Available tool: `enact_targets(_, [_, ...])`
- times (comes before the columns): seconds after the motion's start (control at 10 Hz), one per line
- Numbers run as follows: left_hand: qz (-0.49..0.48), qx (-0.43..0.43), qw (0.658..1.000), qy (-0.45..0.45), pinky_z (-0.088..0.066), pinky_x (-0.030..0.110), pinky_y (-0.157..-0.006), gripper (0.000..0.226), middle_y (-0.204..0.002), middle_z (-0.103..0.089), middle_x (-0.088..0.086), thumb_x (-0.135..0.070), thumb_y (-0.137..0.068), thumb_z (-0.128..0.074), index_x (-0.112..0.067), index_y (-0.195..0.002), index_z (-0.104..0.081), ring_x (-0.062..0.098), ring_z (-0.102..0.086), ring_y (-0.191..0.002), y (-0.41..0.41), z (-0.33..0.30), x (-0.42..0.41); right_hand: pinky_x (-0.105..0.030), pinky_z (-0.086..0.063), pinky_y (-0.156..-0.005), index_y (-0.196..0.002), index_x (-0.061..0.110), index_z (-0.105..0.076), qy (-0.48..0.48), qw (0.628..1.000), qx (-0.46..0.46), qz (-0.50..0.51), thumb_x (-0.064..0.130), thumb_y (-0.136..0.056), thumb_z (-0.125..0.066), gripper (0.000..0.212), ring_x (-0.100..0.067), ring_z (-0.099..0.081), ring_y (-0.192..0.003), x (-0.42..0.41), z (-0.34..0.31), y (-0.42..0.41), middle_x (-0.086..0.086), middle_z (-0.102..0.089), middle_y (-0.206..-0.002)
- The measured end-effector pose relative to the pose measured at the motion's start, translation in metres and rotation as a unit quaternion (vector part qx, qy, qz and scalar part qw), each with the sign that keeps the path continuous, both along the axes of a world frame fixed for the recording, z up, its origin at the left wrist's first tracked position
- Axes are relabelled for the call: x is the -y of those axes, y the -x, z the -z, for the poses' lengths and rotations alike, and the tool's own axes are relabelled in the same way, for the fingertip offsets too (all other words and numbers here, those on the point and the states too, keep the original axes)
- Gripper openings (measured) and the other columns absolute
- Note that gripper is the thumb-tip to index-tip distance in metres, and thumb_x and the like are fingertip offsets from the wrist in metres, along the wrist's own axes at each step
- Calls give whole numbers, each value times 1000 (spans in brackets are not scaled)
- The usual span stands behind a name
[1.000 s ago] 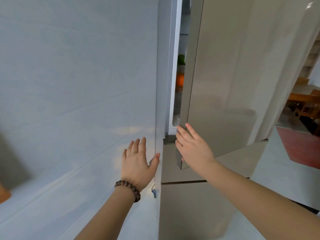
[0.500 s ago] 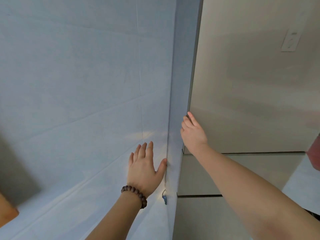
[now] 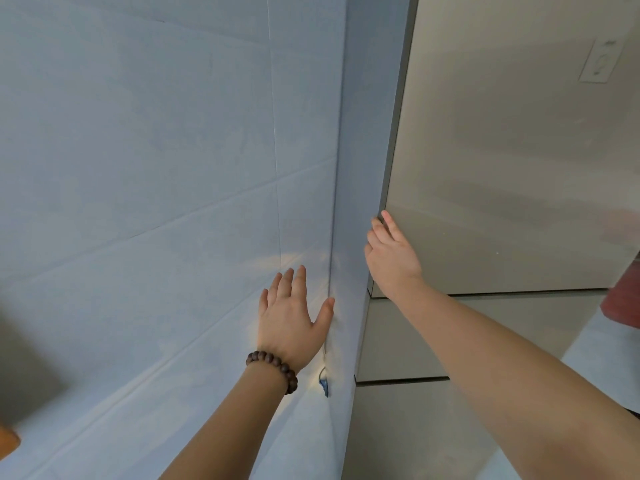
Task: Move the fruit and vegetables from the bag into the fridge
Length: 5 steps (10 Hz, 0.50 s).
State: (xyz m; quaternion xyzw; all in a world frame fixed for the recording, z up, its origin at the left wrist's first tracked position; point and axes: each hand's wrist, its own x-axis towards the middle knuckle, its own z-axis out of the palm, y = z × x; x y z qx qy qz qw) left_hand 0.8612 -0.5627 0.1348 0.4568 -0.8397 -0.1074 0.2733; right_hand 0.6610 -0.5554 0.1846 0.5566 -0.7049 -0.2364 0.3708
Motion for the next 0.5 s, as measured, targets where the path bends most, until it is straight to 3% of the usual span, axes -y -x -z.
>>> enact_targets(0.1, [5,4,1000,3,-10,41,-119,73,-156,-18,2,-59,-91,-29,-19,-149,-11,19,-8,-145,-2,0,-3,-52,13,-114,-133,8,-43,3,998,51,-30,26,-94,-39,43,-33,-11,-143,-2,1,-2,-16,-37,-144])
enact_targets(0.2, [13,-1,1000,10,-9,40,-119,73,-156,-19,3,-59,-91,-30,-18,-149,-12,19,-9,-145,-4,-2,-7,-43,12,-115,-135,6,-41,80,971,213,-73,30,-93,-44,48,-28,-3,-145,-10,8,-13,-13,-32,-148])
enact_targets(0.3, [22,2,1000,13,-9,41,-119,73,-156,-19,3,-58,-91,-30,-18,-149,-13,20,-9,-145,-5,-4,-6,-41,5,-119,-141,7,-31,162,929,319,-92,35,-92,-46,58,-26,0,-145,-27,18,-27,-11,-24,-153])
enact_targets(0.5, [49,8,999,12,-9,41,-119,72,-156,-19,4,-57,-91,-30,-18,-149,-12,20,-10,-145,-5,-1,-13,-39,0,-119,-146,12,-23,265,862,426,-74,40,-94,-41,61,-23,-2,-146,-74,41,-48,-8,-18,-156])
